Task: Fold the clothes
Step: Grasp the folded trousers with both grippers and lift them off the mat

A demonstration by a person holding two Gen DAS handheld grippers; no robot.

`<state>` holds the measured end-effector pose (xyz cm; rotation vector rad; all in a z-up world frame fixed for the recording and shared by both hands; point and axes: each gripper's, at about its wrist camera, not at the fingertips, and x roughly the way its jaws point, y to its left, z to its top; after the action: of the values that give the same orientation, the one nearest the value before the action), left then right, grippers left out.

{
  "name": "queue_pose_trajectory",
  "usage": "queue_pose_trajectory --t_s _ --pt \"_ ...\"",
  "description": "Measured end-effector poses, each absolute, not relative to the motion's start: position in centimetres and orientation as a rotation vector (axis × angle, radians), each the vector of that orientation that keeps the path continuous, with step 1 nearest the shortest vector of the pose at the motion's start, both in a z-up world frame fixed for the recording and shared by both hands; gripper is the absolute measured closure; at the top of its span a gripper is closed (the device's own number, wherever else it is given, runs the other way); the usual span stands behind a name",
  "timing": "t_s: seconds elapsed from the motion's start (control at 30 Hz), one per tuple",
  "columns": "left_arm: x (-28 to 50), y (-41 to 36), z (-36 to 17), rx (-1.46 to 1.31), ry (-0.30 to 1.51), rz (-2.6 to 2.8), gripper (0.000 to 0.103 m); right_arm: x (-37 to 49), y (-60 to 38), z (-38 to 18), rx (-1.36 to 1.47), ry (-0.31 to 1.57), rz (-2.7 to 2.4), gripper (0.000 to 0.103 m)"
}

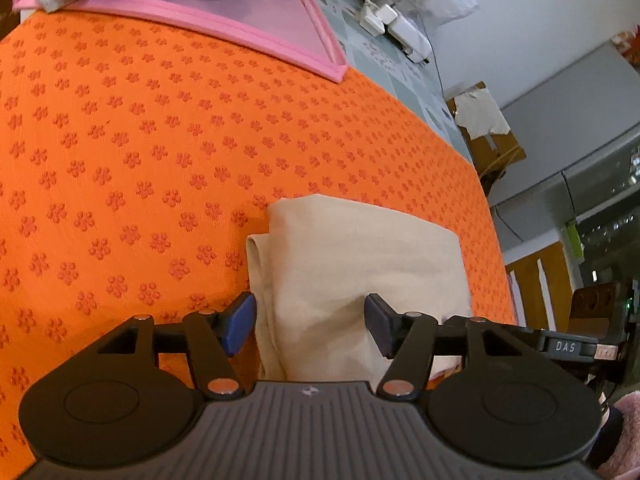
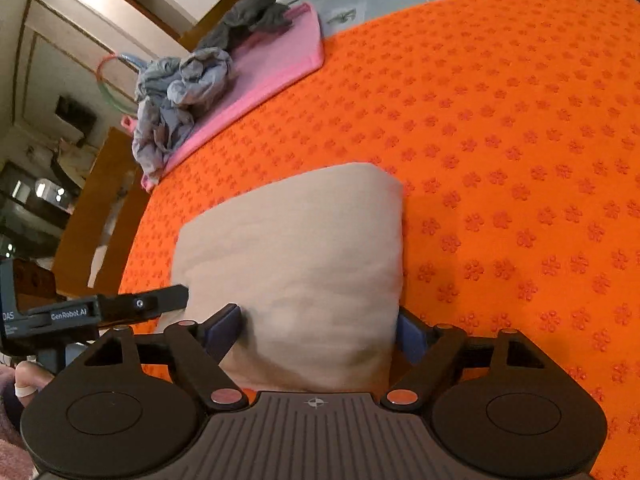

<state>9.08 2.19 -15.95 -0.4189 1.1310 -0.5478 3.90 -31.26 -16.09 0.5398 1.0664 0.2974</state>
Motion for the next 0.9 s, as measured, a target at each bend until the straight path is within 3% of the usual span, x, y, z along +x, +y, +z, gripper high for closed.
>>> queue_pose_trajectory --t_s 0.1,0.33,0.37,0.43,0.53,0.9 --pt "8.8 2.2 -16.0 -0.439 1.131 -0.541 0.037 3.8 -31.6 -15.5 0.583 1.049 0.333 0.031" --pt "8.5 1.9 -16.2 -0.450 1.138 -0.542 0.037 3.8 -32.3 -16.7 0.669 1.070 0.305 0.032" --pt "8.6 1.8 -16.2 -0.458 1.142 -0.542 0.037 3.9 -32.2 -16.7 0.672 1.075 0.306 0.037" --pt "8.6 1.3 -16.0 -0.459 1.136 -0.546 0.054 4.0 -32.1 -16.5 0.665 1.081 0.302 0.053" --pt "8.1 0.2 -14.9 -0.434 1.093 -0.543 0.064 4.1 -32.3 -15.6 0.654 1.068 0.288 0.068" --pt "6.1 -7.7 -11.7 -0.443 1.019 -0.612 0.068 0.9 -37.7 -9.8 0.557 0.965 0.205 0.070"
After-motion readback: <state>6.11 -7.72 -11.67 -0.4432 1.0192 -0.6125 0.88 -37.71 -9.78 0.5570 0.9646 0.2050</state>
